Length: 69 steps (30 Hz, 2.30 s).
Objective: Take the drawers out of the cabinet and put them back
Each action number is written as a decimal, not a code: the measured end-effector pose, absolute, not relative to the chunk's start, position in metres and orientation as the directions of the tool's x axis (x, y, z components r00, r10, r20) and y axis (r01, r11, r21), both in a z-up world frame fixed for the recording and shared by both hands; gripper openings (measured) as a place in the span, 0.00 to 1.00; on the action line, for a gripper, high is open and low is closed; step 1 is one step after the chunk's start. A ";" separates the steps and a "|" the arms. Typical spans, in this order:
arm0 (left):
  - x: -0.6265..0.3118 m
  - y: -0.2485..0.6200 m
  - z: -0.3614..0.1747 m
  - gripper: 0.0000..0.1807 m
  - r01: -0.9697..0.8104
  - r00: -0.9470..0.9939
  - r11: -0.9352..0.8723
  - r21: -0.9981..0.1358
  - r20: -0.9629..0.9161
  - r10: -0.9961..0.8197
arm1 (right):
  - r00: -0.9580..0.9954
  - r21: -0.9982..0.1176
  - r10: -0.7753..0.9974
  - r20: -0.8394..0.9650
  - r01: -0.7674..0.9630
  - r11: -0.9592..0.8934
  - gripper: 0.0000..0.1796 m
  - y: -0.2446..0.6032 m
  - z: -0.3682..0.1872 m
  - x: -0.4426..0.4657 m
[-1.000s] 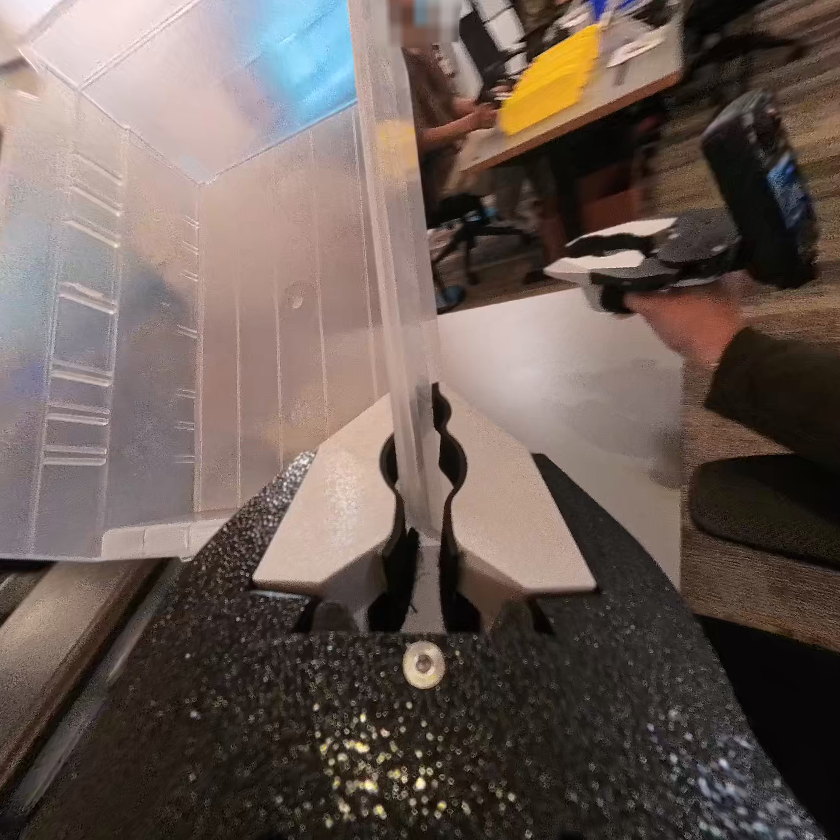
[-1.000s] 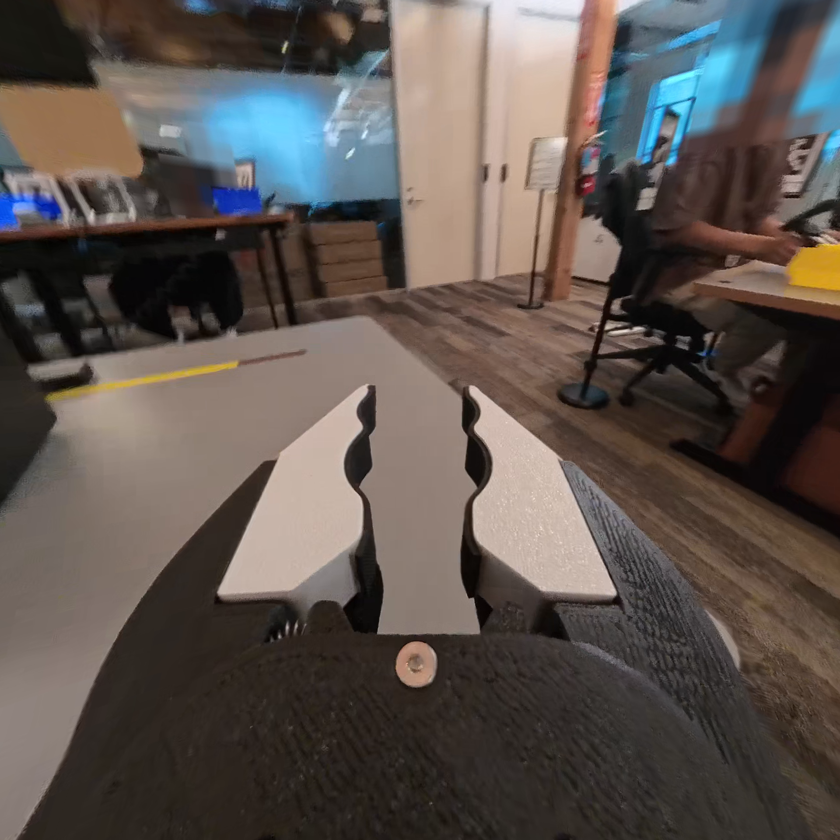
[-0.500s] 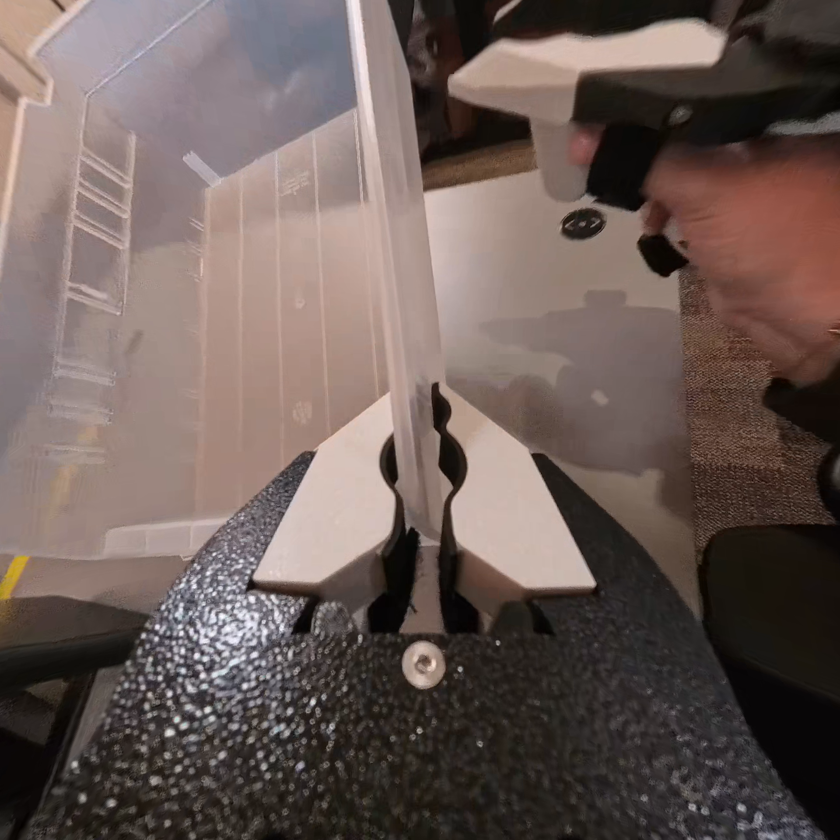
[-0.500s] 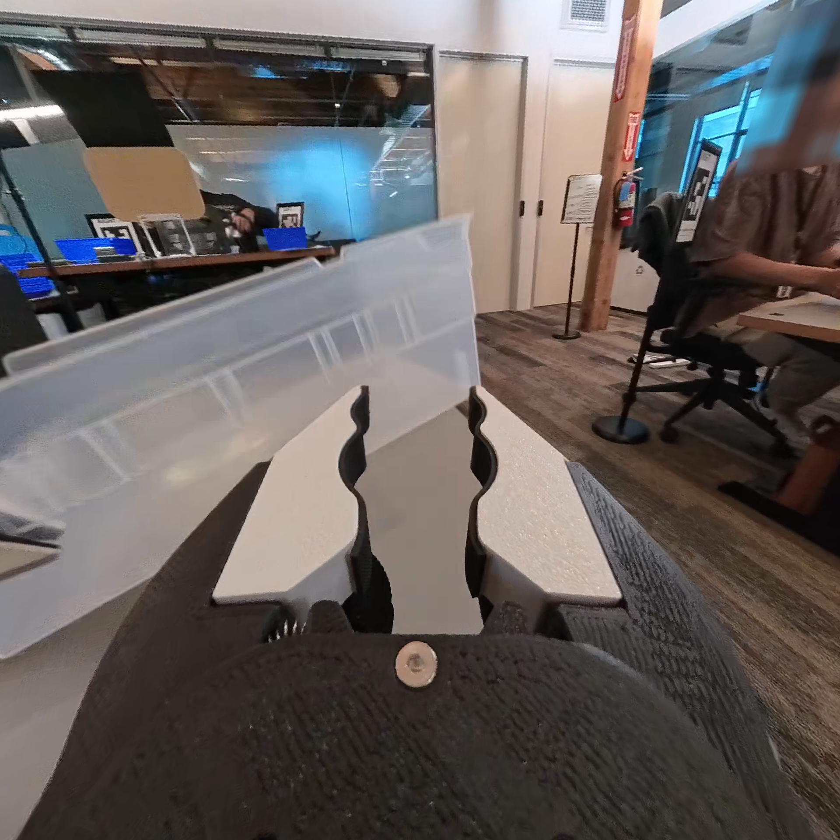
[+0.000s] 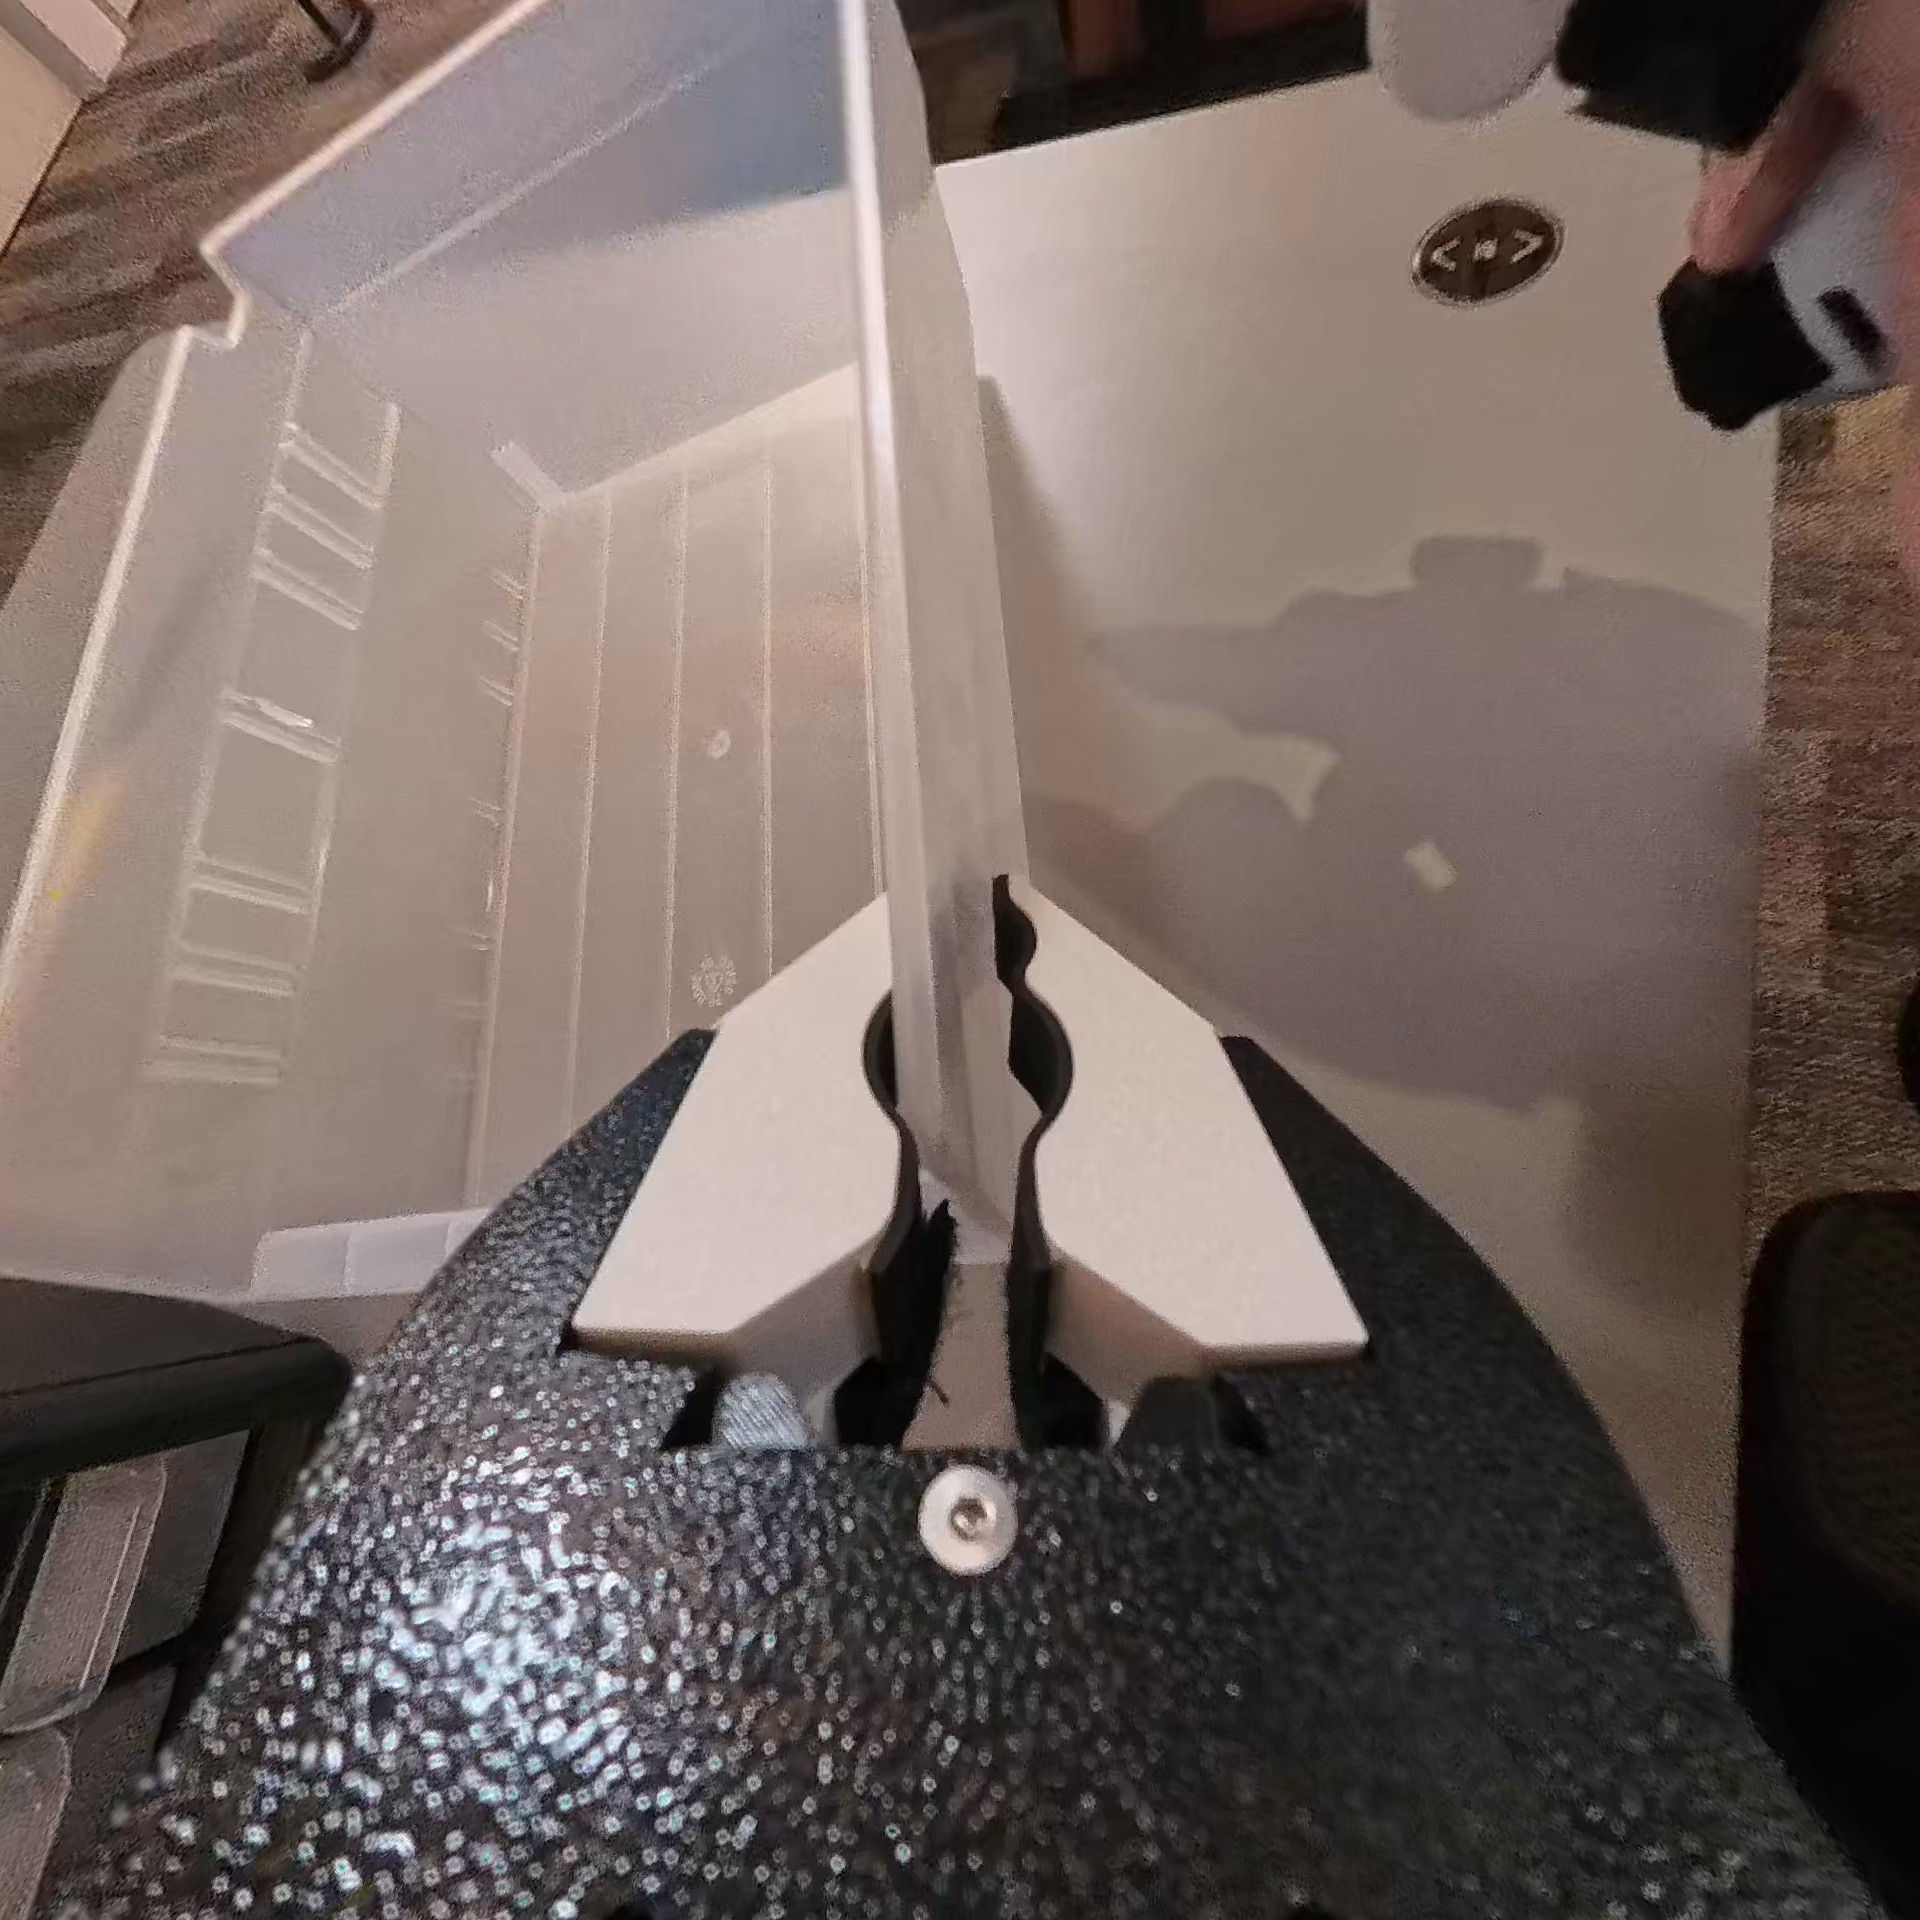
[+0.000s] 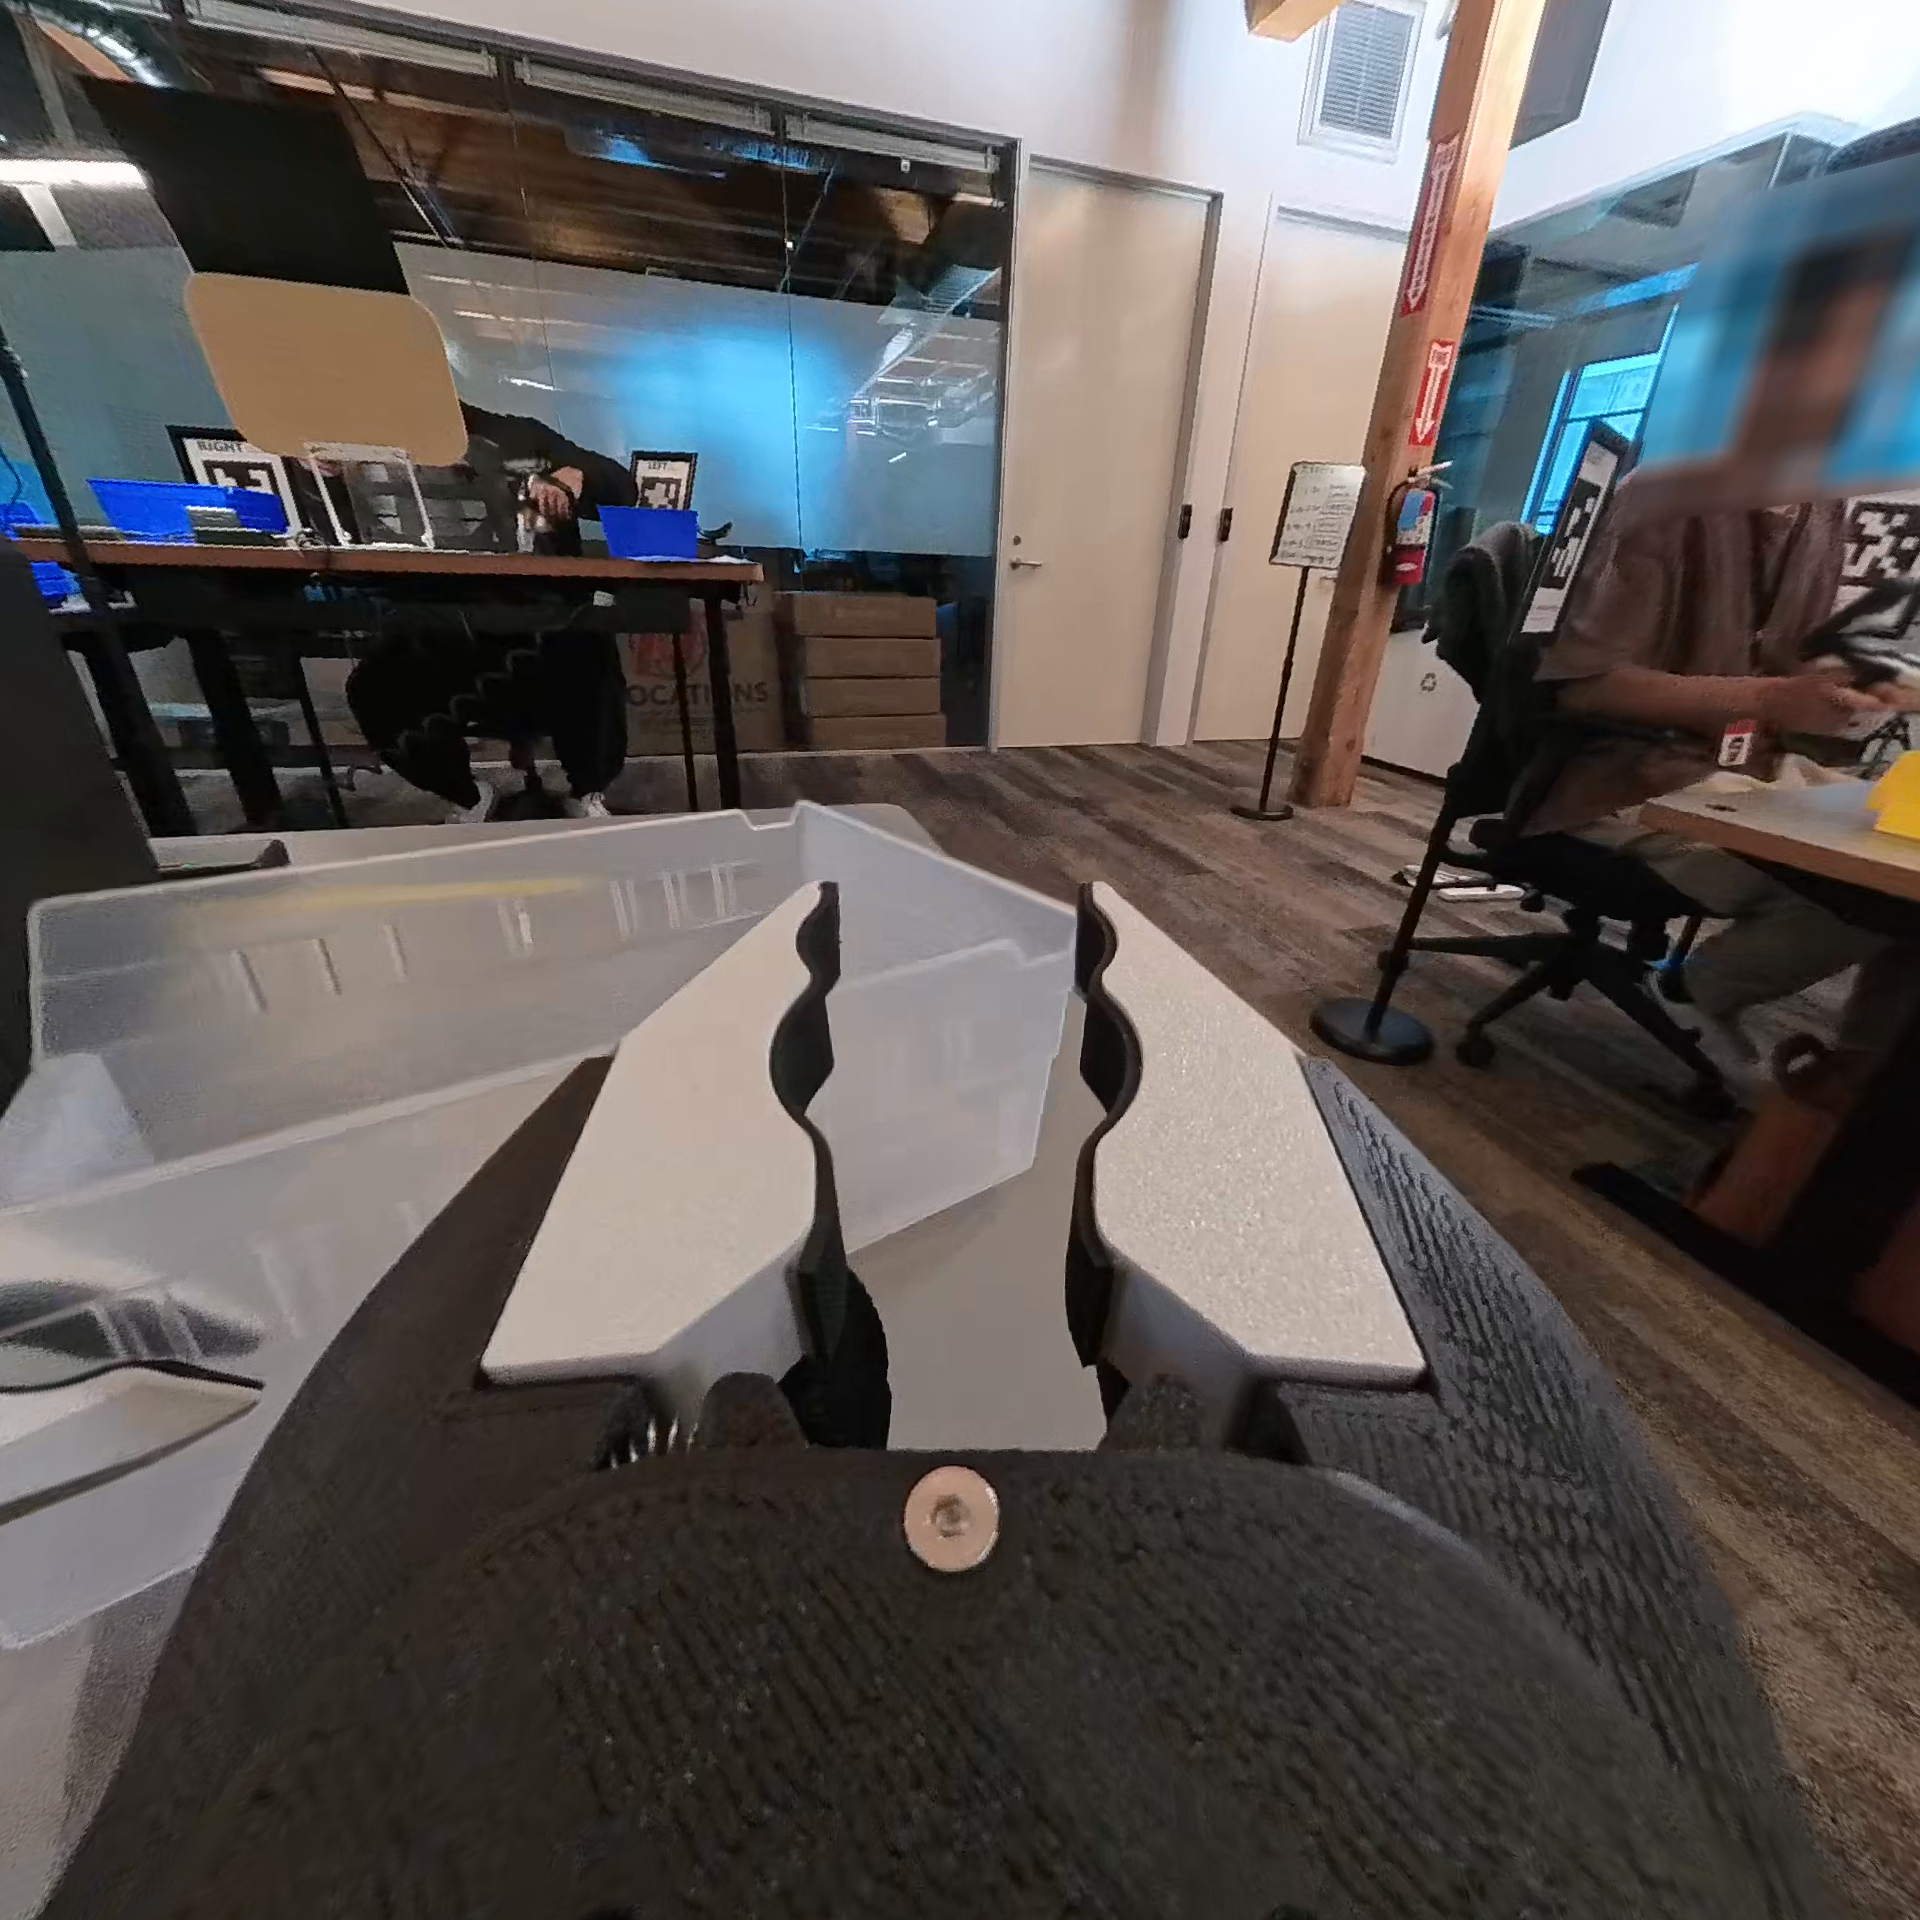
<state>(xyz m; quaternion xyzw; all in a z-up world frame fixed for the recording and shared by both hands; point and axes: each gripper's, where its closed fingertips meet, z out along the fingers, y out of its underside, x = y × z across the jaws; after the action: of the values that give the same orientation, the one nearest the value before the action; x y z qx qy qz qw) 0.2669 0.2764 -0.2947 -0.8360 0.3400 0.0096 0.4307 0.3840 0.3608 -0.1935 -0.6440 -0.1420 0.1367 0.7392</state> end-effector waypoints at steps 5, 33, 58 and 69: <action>0.266 0.274 -0.303 0.07 -0.614 0.742 -0.343 -0.711 -0.372 -0.558 | 0.905 -0.990 0.422 0.043 -0.017 0.137 0.29 0.358 -0.197 0.373; -0.172 -0.115 -0.227 0.64 0.115 0.780 -0.450 -0.885 -0.200 0.593 | 0.869 -0.983 0.463 0.174 0.178 0.036 0.77 0.286 -0.233 0.237; -0.225 -0.161 -0.294 0.42 0.379 0.676 -0.491 -0.784 -0.127 0.725 | 0.896 -0.942 0.443 0.026 0.170 -0.289 0.37 0.310 -0.280 0.307; -0.275 -0.210 -0.290 0.16 0.361 0.591 -0.571 -0.738 -0.292 0.752 | 0.820 -0.896 0.572 0.028 0.274 -0.348 0.10 0.349 -0.281 0.355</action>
<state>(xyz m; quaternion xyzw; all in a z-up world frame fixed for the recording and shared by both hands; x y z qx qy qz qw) -0.2752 -0.2098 -0.2896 -0.8323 -0.3341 0.3044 0.3209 0.3554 0.3491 -0.2812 -0.8079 -0.2620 0.1469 0.5071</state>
